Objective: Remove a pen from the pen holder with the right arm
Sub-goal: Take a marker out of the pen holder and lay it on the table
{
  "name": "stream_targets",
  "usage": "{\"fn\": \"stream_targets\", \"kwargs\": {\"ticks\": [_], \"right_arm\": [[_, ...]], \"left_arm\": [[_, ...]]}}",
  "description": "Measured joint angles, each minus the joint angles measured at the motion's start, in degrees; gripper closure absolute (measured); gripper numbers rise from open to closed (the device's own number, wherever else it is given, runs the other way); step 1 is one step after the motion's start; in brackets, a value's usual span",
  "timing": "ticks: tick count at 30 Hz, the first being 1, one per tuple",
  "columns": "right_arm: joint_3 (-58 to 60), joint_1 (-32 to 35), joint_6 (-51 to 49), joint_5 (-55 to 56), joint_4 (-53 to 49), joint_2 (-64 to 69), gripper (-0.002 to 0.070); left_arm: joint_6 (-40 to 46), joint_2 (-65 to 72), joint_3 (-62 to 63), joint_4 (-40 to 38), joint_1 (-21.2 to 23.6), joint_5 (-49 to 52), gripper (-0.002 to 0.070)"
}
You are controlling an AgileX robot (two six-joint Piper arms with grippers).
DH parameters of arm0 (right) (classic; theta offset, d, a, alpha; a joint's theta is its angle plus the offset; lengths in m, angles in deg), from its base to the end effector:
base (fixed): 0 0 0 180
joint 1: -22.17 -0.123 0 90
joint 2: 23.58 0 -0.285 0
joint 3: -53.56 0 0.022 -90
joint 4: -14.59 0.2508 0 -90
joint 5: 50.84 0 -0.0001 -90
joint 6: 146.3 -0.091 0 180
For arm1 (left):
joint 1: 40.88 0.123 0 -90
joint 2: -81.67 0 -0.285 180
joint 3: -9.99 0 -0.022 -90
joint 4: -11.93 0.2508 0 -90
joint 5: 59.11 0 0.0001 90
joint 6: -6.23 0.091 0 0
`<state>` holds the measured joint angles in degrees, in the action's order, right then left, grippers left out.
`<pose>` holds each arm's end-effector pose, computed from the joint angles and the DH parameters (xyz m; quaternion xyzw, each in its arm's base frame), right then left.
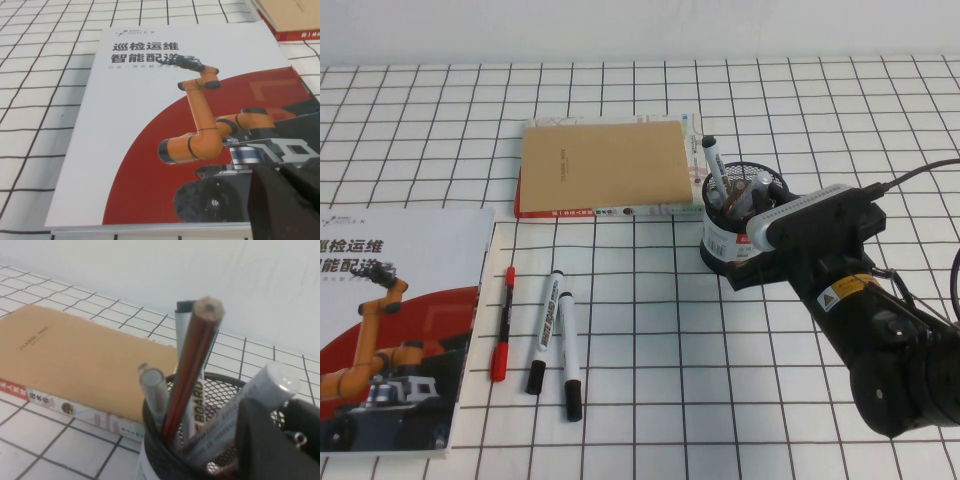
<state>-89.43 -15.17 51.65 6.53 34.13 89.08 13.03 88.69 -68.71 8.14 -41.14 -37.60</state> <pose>0.2879 0.1874 0.1747 -0.1836 0.7061 0.0759 0.6797 0.0525 -0.0024 0.1715 0.0320 0.8042 0.0059 0.5935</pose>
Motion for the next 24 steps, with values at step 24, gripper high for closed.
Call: {"fn": "stream_targets", "kwargs": {"ticks": [24], "right_arm": [[0.2,0.0,9.2,-11.5,7.5,-20.5,0.0603]], "left_arm": [[0.0,0.0,0.0,0.0,0.0,0.0,0.0679]]}}
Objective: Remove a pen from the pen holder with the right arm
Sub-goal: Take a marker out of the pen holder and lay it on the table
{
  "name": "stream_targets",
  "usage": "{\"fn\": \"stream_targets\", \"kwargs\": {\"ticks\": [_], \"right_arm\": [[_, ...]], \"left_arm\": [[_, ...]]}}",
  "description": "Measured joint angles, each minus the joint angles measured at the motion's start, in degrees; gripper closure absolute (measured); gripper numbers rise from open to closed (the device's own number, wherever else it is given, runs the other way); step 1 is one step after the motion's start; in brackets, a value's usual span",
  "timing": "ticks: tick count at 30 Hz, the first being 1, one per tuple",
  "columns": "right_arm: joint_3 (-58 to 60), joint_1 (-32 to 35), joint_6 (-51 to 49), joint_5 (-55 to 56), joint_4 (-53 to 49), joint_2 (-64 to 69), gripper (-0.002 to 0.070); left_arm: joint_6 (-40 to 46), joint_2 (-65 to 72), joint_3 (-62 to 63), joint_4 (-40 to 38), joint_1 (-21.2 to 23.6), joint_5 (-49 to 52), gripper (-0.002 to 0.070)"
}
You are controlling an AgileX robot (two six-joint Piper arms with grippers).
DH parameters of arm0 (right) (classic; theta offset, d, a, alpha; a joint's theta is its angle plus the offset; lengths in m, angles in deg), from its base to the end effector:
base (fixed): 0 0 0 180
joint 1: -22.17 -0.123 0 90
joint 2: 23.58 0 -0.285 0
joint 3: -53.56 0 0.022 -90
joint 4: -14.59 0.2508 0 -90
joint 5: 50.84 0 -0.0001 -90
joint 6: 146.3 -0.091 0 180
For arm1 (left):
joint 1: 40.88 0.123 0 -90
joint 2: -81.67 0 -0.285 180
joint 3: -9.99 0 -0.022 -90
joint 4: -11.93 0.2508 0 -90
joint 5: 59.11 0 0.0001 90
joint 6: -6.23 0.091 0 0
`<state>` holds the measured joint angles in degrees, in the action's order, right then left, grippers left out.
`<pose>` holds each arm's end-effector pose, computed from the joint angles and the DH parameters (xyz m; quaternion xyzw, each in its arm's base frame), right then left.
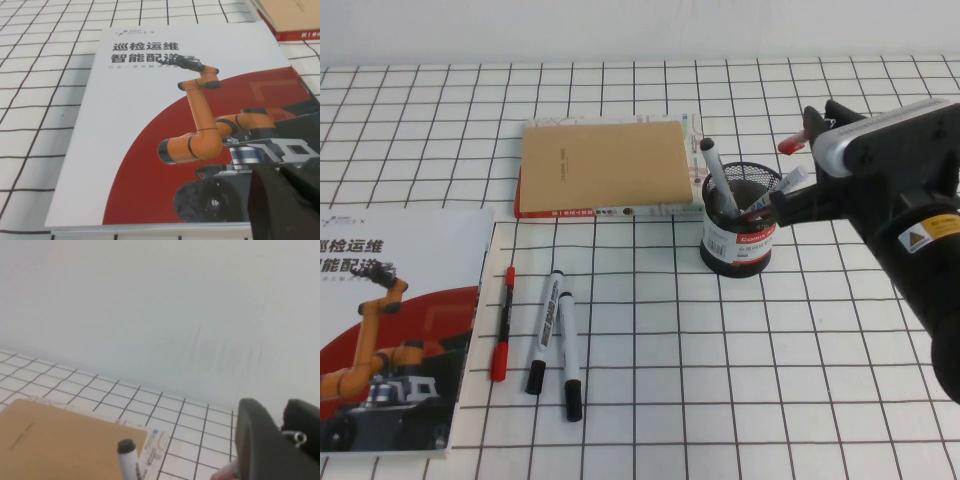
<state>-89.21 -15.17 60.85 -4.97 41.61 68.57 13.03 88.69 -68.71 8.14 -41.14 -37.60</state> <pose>0.2600 0.1611 0.2704 -0.1481 0.6722 0.0741 0.7216 0.0525 -0.0024 0.1715 0.0320 0.8042 0.0059 0.5935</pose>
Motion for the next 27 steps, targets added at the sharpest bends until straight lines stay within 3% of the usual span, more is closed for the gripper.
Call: {"fn": "stream_targets", "kwargs": {"ticks": [6,13,21,27], "right_arm": [[0.0,0.0,1.1,-11.7,0.5,-8.2,0.0603],[-6.6,0.0,-0.2,-42.4,1.5,-16.2,0.0603],[-25.6,0.0,-21.0,-78.8,-7.0,-11.4,0.0603],[-37.0,0.0,-26.7,-95.2,-8.5,0.1,0.0603]], "left_arm": [[0.0,0.0,0.0,0.0,0.0,0.0,0.0679],[0.0,0.0,0.0,0.0,0.0,0.0,0.0679],[0.0,0.0,0.0,0.0,0.0,0.0,0.0679],[0.0,0.0,0.0,0.0,0.0,0.0,0.0679]]}}
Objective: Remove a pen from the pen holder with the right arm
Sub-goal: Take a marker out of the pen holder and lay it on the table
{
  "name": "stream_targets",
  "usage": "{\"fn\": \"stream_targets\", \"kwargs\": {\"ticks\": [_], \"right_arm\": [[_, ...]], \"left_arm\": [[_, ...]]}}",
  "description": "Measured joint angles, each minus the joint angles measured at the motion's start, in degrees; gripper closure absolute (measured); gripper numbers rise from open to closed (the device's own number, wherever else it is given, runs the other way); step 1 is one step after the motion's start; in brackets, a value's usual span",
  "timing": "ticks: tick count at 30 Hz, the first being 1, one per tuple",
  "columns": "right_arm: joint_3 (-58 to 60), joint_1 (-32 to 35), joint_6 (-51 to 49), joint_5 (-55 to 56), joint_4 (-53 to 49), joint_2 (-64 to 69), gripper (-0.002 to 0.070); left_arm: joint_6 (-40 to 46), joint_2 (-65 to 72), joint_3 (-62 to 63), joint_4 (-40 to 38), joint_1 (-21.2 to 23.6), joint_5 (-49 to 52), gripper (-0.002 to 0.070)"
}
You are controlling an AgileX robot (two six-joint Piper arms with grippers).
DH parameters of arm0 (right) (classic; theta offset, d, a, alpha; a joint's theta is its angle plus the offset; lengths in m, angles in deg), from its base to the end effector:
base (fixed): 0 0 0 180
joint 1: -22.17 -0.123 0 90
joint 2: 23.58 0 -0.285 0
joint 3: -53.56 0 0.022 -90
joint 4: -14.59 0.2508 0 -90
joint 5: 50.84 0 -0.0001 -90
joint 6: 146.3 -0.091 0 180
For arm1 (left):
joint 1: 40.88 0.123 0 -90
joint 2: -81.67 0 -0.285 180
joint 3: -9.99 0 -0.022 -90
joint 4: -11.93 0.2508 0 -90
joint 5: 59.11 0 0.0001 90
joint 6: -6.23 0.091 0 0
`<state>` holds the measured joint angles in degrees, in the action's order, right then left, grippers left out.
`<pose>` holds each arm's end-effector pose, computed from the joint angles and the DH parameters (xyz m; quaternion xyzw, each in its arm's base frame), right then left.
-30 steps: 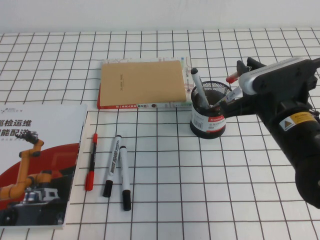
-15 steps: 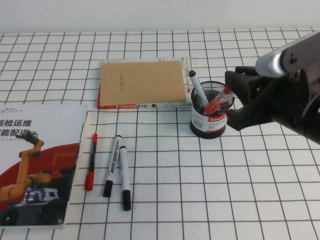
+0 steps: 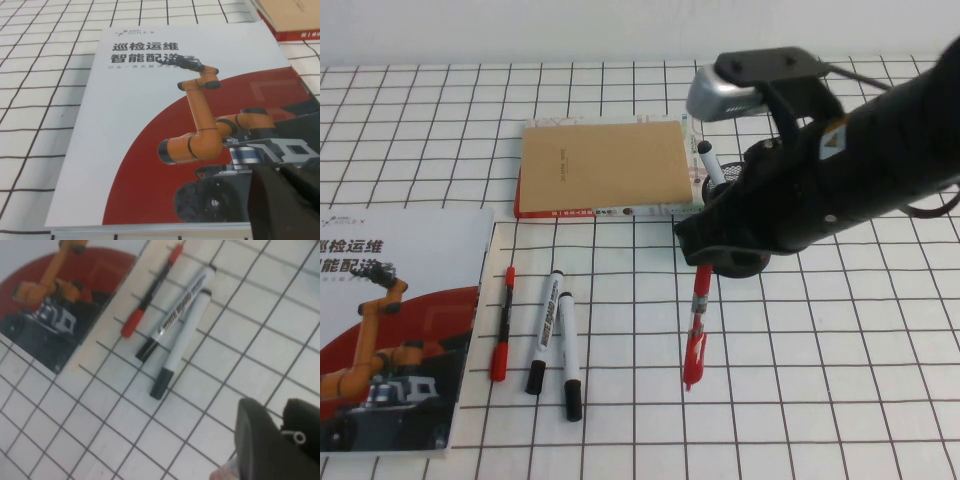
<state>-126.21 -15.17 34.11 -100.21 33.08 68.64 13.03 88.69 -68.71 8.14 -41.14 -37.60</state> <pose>0.2402 0.2108 0.3510 -0.2459 0.9017 0.2440 0.2589 0.0525 -0.0024 0.1715 0.0320 0.8042 0.0059 0.5935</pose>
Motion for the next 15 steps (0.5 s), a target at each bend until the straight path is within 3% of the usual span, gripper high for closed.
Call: {"fn": "stream_targets", "kwargs": {"ticks": [15], "right_arm": [[-26.2,0.0,-1.6,-15.4,2.9,28.9,0.0603]], "left_arm": [[0.0,0.0,0.0,0.0,0.0,0.0,0.0679]]}}
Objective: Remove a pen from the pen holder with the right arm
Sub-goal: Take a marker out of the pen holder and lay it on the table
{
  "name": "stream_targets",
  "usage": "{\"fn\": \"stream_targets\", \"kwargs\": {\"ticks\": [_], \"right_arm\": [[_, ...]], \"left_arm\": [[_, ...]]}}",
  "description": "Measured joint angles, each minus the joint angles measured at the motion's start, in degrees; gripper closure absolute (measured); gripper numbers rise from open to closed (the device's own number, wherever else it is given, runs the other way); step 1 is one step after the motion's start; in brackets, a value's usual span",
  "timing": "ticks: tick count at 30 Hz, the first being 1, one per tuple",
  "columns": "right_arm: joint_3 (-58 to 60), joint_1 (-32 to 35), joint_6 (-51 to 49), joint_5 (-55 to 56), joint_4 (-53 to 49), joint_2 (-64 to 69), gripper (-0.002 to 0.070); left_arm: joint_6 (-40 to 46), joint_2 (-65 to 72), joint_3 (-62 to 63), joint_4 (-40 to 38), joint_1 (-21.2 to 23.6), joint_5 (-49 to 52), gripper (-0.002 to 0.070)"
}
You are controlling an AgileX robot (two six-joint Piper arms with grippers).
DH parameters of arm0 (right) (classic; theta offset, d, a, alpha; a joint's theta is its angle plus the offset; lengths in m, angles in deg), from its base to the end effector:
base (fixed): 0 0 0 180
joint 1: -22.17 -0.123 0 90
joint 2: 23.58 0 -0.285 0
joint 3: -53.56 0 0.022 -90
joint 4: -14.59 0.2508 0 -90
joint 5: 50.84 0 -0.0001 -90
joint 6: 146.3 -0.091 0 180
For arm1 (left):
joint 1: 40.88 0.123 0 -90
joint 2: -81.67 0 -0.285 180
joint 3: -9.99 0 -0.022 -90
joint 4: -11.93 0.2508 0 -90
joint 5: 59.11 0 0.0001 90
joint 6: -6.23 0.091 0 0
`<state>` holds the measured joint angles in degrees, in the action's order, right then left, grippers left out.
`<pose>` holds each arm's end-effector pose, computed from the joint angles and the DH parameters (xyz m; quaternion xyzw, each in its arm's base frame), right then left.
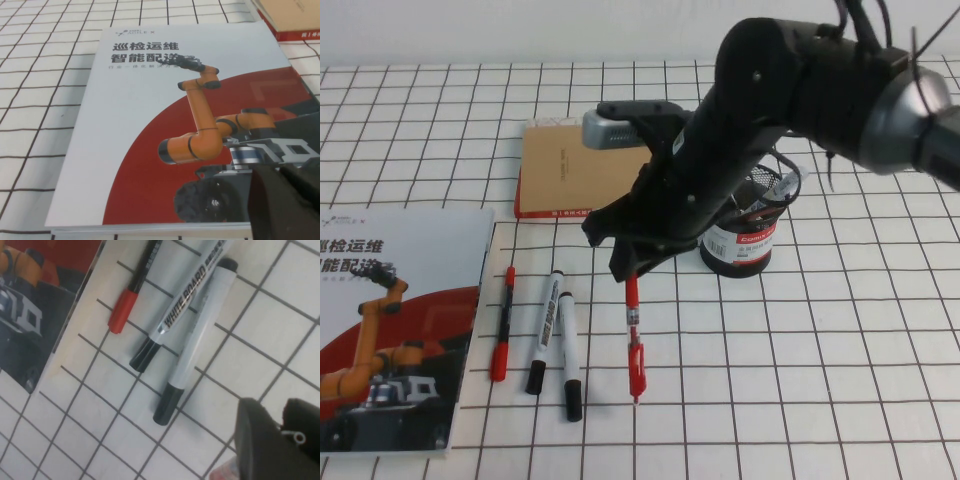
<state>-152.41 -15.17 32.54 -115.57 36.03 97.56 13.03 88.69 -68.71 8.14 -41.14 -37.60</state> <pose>0.3243 0.2852 0.2864 -0.2540 0.9348 0.2260 0.1027 0.0525 -0.0024 0.1715 0.0320 0.8042 0.0059 0.5935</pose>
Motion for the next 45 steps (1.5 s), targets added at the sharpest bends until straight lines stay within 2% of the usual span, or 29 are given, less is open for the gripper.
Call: {"fn": "stream_targets", "kwargs": {"ticks": [8,14,34,40,45], "right_arm": [[-13.6,0.1,-1.0,-5.1,1.2,11.7,0.0604],[-18.3,0.6,-1.6,-5.4,4.2,16.7,0.0604],[-18.9,1.0,-1.8,-3.3,6.7,21.2,0.0602],[-18.9,1.0,-1.8,-1.9,6.3,21.2,0.0549],[-18.9,1.0,-1.8,-0.7,6.3,21.2,0.0537]], "left_arm": [[0.0,0.0,0.0,0.0,0.0,0.0,0.0679],[0.0,0.0,0.0,0.0,0.0,0.0,0.068],[0.0,0.0,0.0,0.0,0.0,0.0,0.0679],[0.0,0.0,0.0,0.0,0.0,0.0,0.0679],[0.0,0.0,0.0,0.0,0.0,0.0,0.0679]]}}
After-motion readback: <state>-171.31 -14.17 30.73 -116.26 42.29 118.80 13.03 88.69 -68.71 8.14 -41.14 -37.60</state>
